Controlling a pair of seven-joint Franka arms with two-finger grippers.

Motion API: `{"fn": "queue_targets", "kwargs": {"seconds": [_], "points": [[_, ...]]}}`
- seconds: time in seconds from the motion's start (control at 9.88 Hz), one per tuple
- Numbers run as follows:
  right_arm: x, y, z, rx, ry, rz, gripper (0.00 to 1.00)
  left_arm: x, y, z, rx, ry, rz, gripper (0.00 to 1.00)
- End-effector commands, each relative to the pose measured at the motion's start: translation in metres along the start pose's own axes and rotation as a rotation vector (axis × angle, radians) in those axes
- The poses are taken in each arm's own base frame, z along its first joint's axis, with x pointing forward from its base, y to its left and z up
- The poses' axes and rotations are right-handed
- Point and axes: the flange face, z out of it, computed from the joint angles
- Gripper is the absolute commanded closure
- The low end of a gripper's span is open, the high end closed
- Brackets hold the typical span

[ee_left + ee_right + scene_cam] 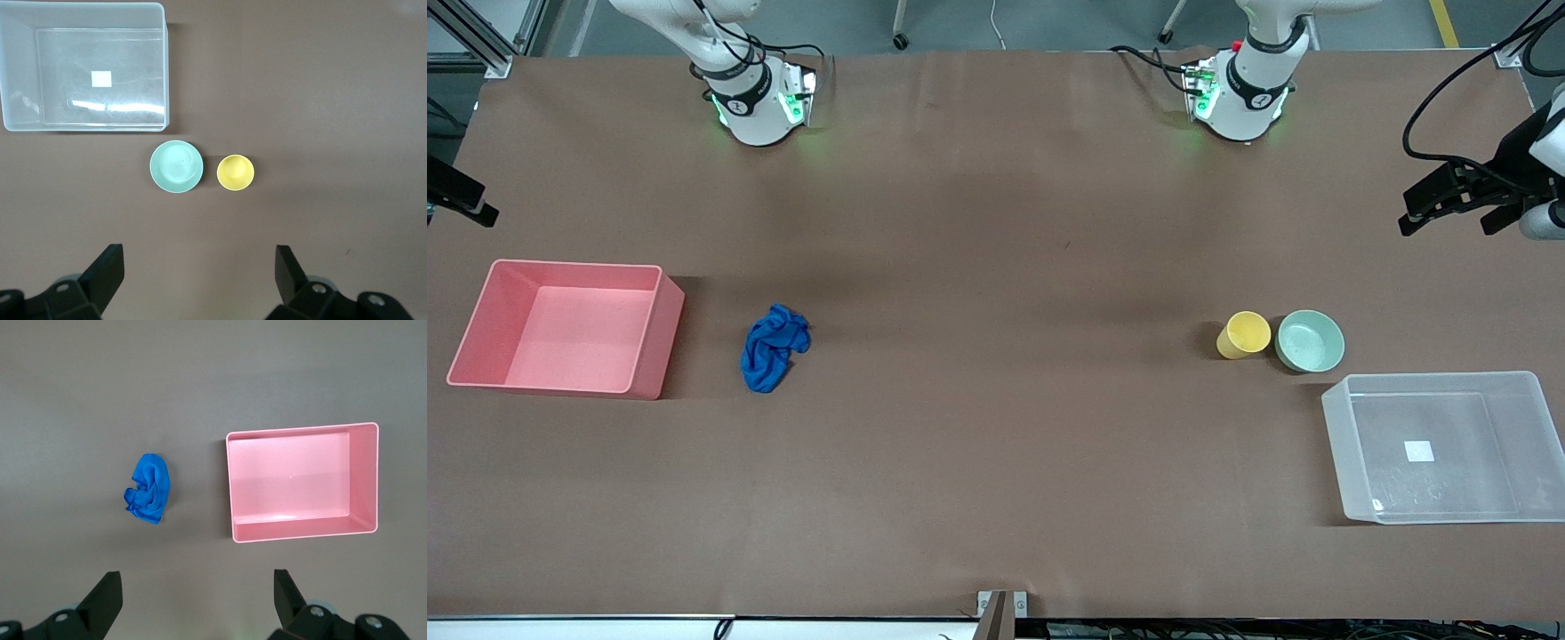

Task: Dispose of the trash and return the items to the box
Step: 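Reach the right gripper to the blue cloth while the left gripper reaches the bowl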

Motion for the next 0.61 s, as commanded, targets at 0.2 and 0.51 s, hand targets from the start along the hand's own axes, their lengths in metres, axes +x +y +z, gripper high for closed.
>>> {"fn": "queue_targets", "kwargs": {"seconds": [0.2, 0.51], "points": [[0.010, -0.068, 0.058, -0.010, -0.002, -0.068, 0.00, 0.006, -0.006, 0.021, 0.011, -0.018, 0.004, 0.02], [0.030, -0.110, 0.182, -0.025, 0.010, -0.057, 0.00, 0.011, -0.022, 0.060, 0.013, -0.021, 0.008, 0.02]]}}
